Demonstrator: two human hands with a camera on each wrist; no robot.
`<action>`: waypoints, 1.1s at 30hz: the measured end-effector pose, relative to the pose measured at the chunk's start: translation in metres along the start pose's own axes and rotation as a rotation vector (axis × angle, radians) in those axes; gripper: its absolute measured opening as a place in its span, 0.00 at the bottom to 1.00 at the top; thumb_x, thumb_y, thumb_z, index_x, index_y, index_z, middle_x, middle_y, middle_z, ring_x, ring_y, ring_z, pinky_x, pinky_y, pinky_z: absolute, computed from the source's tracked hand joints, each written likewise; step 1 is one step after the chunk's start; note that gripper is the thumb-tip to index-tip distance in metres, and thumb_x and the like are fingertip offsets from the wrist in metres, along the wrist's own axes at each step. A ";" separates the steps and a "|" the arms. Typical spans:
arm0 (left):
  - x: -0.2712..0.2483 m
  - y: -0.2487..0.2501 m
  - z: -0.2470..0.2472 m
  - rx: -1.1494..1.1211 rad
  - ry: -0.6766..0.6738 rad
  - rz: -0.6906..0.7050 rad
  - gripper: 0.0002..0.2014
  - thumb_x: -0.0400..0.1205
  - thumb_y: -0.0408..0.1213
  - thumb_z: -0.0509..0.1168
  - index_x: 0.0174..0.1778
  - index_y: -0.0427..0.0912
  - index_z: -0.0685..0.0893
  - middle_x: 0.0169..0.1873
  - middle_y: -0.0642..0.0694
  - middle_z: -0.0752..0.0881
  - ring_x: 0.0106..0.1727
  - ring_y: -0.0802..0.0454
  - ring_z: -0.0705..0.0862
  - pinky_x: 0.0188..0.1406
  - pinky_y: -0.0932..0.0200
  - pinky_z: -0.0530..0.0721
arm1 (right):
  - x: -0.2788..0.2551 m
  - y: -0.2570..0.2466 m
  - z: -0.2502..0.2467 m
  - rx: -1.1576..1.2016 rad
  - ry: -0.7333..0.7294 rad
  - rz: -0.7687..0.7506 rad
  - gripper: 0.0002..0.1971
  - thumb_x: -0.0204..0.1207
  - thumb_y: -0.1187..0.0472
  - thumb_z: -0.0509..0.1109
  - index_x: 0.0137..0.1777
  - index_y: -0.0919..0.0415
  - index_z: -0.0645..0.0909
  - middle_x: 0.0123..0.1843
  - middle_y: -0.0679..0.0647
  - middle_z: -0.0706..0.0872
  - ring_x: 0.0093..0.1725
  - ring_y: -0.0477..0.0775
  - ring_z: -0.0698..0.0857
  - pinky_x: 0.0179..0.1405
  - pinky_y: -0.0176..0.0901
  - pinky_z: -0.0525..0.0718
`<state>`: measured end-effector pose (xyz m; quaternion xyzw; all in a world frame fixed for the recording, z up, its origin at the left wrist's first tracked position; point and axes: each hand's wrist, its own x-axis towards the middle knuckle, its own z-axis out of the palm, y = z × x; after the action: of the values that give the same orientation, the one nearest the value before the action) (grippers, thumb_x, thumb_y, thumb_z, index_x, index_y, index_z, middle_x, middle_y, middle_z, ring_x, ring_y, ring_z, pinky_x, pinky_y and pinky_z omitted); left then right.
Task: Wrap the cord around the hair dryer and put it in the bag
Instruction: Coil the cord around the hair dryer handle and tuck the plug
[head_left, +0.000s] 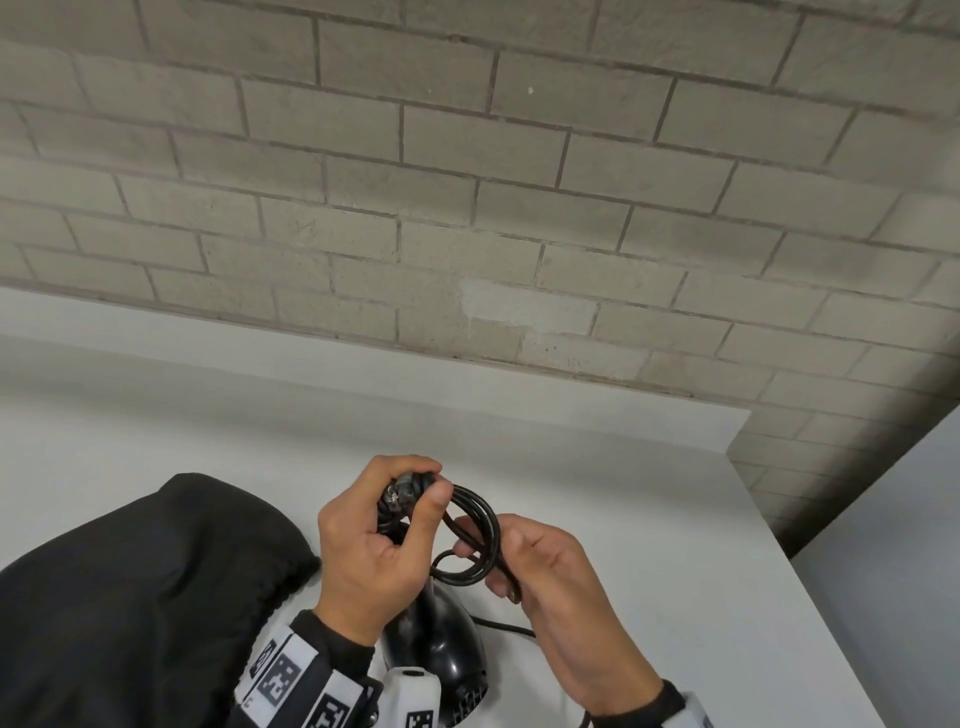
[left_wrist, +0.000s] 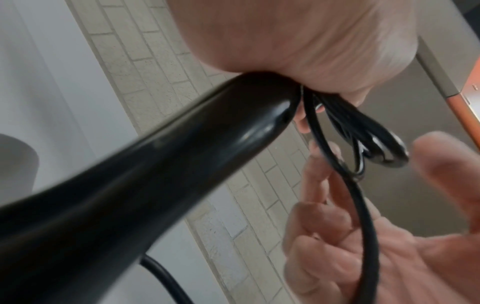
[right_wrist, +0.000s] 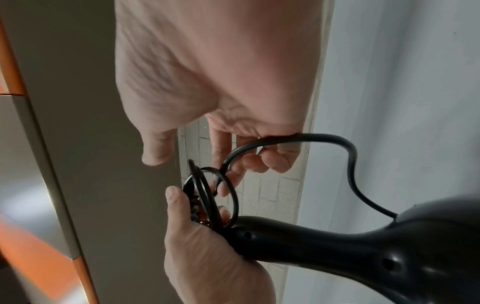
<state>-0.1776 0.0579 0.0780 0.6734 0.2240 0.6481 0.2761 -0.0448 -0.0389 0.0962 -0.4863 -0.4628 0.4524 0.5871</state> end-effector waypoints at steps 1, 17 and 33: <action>0.001 -0.001 -0.001 0.002 0.002 -0.010 0.13 0.83 0.54 0.66 0.47 0.49 0.85 0.32 0.54 0.86 0.29 0.57 0.85 0.31 0.69 0.80 | -0.001 0.000 -0.001 -0.009 -0.007 -0.005 0.17 0.73 0.48 0.76 0.55 0.59 0.90 0.49 0.57 0.92 0.39 0.47 0.84 0.44 0.32 0.80; 0.000 0.005 0.005 0.040 0.021 -0.142 0.09 0.77 0.52 0.70 0.46 0.53 0.84 0.34 0.54 0.87 0.30 0.52 0.87 0.31 0.60 0.84 | -0.007 0.012 0.011 -0.718 0.375 -0.445 0.18 0.69 0.58 0.80 0.55 0.41 0.81 0.56 0.37 0.79 0.60 0.46 0.80 0.58 0.29 0.74; -0.006 0.007 0.012 0.142 -0.022 0.073 0.13 0.82 0.57 0.65 0.52 0.52 0.82 0.30 0.54 0.87 0.27 0.56 0.86 0.25 0.52 0.84 | -0.010 -0.044 0.025 -1.103 0.026 -0.102 0.11 0.87 0.54 0.56 0.50 0.49 0.80 0.43 0.44 0.82 0.51 0.46 0.69 0.50 0.40 0.75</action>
<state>-0.1660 0.0473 0.0780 0.7061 0.2416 0.6328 0.2064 -0.0678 -0.0500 0.1414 -0.7043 -0.6468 0.1078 0.2720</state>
